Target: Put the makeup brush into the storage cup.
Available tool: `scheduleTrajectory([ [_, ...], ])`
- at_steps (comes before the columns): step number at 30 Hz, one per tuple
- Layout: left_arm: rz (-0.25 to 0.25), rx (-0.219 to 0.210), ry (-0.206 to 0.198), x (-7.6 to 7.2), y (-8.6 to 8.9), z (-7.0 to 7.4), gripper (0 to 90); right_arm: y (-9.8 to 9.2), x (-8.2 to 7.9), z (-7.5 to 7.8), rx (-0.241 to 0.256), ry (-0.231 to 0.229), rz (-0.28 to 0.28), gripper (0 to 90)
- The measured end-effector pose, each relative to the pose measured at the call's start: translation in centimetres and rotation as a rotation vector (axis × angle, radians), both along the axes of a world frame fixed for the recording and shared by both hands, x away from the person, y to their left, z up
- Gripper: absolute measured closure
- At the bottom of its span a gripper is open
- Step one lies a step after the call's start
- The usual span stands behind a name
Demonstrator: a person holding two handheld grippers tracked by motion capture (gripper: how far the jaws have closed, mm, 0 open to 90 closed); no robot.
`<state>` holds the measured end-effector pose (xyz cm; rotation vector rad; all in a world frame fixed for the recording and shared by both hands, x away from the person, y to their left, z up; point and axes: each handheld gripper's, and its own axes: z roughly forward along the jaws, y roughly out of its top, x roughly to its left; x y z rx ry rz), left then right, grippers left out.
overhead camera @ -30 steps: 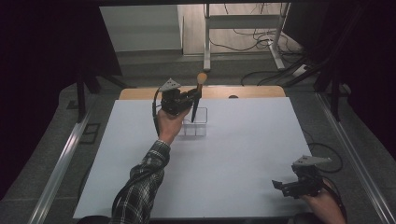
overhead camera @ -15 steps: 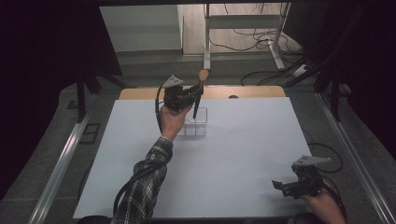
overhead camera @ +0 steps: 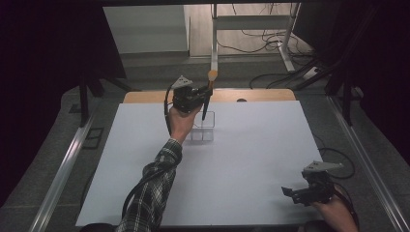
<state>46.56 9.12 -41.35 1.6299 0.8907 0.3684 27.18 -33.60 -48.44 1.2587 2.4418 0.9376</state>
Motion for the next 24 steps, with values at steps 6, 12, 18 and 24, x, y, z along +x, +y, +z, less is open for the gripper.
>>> scheduleTrajectory([
  [6,0.005,-0.007,0.0,0.3,-0.1,-0.3,73.2,0.0,0.0,0.0,0.001,0.001,0.0,0.0],
  [12,0.009,-0.004,-0.002,0.4,-0.2,-0.7,73.2,0.0,0.0,0.0,0.0,0.002,-0.001,0.0],
  [18,0.015,-0.005,-0.001,0.3,-0.3,-1.4,73.1,0.0,0.0,0.0,-0.001,0.002,-0.001,0.0],
  [24,0.012,0.0,-0.003,0.4,-0.5,-1.9,73.1,0.0,0.0,0.0,-0.003,0.002,-0.001,0.0],
])
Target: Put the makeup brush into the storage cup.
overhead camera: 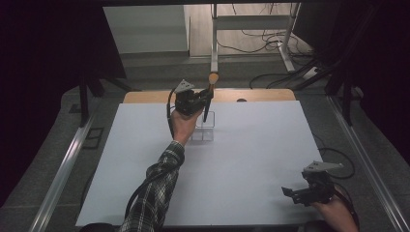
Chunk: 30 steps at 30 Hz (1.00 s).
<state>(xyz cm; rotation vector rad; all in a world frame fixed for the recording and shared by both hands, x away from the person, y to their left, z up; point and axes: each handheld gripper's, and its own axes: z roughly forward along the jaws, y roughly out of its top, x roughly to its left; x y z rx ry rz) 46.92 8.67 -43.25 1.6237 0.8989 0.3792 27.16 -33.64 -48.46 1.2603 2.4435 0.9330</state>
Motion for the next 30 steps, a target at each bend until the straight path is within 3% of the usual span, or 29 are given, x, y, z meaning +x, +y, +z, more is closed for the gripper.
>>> scheduleTrajectory([
  [30,0.008,0.036,0.039,-0.5,-0.3,-2.6,73.1,0.1,0.0,0.0,-0.006,0.005,0.006,0.0],
])
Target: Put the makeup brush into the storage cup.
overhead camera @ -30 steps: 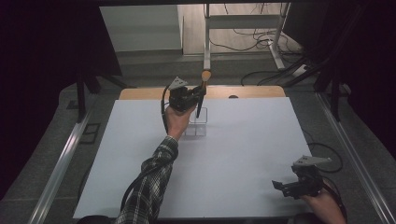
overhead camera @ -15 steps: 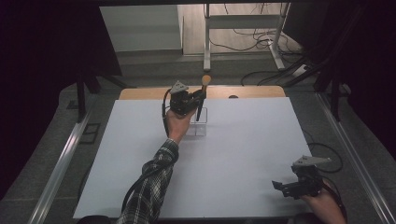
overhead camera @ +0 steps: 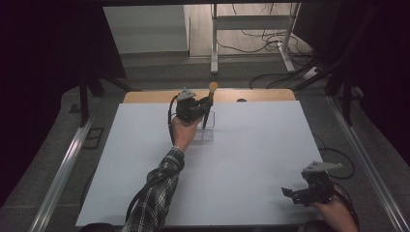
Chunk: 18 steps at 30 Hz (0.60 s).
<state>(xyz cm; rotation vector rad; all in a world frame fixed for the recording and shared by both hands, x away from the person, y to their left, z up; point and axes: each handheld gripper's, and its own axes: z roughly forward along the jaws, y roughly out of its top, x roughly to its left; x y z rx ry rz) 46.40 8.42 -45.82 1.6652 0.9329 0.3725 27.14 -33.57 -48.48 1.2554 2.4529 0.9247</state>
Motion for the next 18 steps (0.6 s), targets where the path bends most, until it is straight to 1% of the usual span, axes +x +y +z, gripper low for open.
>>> scheduleTrajectory([
  [7,-0.001,0.023,0.003,-0.28,-0.21,-0.39,73.1,0.01,0.0,0.0,-0.002,-0.001,0.001,0.0],
  [13,0.004,0.032,0.012,-0.43,-0.31,-0.71,73.1,0.03,0.0,-0.01,-0.004,-0.001,0.0,0.0],
  [18,0.01,0.059,0.016,-0.54,-0.45,-0.95,73.0,0.05,-0.01,-0.01,-0.004,0.0,0.001,0.0],
])
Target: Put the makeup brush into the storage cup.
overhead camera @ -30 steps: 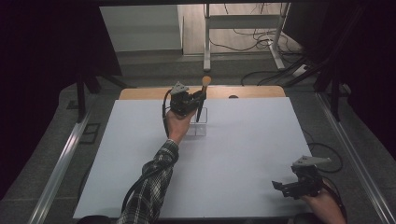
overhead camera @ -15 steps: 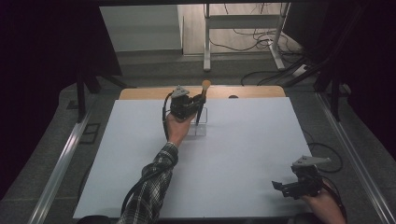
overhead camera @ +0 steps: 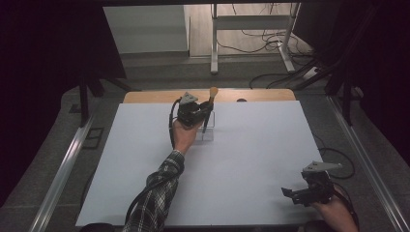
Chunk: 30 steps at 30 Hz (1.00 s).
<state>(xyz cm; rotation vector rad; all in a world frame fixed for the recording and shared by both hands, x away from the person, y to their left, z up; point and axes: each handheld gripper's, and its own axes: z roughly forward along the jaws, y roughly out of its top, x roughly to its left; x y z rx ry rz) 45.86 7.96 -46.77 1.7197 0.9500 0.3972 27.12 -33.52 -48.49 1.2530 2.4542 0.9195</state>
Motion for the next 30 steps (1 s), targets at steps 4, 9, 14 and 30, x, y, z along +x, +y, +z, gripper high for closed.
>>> scheduleTrajectory([
  [4,0.003,0.016,0.008,0.0,0.0,-0.1,72.6,0.0,0.0,0.0,0.0,0.0,0.0,0.0],
  [9,-0.001,0.042,0.008,-0.1,0.0,0.2,61.4,0.0,0.0,0.0,0.0,0.0,0.0,0.0],
  [14,-0.015,0.038,0.01,-0.1,0.5,0.8,49.0,0.0,0.0,0.0,-0.003,-0.004,0.001,0.0],
  [30,-0.08,0.09,0.05,-0.1,0.9,1.5,29.2,0.0,0.0,0.0,-0.005,-0.003,-0.001,0.0],
])
